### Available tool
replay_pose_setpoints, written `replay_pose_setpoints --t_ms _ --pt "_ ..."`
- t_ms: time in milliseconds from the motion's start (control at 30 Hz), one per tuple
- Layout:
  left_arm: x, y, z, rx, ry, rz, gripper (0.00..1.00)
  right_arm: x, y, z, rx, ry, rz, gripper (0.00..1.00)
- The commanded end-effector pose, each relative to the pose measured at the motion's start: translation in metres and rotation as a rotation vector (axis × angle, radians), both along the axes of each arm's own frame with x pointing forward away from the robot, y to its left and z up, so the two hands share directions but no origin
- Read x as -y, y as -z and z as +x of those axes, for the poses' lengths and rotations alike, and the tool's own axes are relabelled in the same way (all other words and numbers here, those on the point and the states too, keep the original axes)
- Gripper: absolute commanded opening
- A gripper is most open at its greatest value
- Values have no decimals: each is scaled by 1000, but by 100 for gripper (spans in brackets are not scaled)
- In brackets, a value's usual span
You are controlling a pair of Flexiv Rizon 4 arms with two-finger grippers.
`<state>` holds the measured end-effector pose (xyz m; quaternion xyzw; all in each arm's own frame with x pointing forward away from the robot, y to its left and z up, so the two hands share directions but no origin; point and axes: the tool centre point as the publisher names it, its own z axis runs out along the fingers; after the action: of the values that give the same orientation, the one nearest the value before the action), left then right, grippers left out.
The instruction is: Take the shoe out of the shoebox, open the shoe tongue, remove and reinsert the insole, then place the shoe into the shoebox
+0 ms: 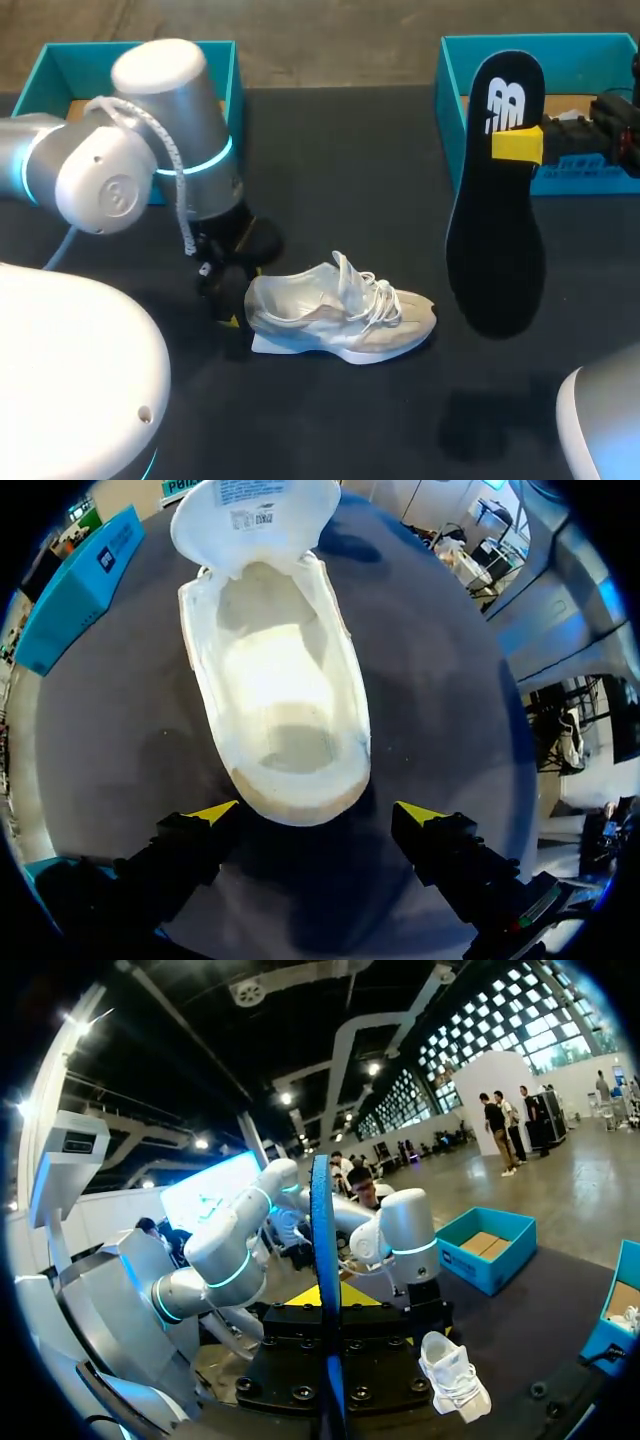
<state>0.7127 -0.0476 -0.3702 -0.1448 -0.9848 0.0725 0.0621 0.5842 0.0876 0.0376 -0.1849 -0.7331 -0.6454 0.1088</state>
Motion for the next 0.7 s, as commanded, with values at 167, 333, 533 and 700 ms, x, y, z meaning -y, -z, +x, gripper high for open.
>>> replay_pose_setpoints --t_ms 167,333,533,700 --pt "5 -3 3 37 1 106 100 -3 -1 4 -4 -5 -5 0" --pt "12 -22 8 49 4 75 100 -3 -1 4 -4 -5 -5 0" --pt "18 -46 21 51 -10 45 100 -3 -1 4 -4 -5 -5 0" --pt "28 -52 29 72 -8 28 100 -3 -1 4 -4 -5 -5 0"
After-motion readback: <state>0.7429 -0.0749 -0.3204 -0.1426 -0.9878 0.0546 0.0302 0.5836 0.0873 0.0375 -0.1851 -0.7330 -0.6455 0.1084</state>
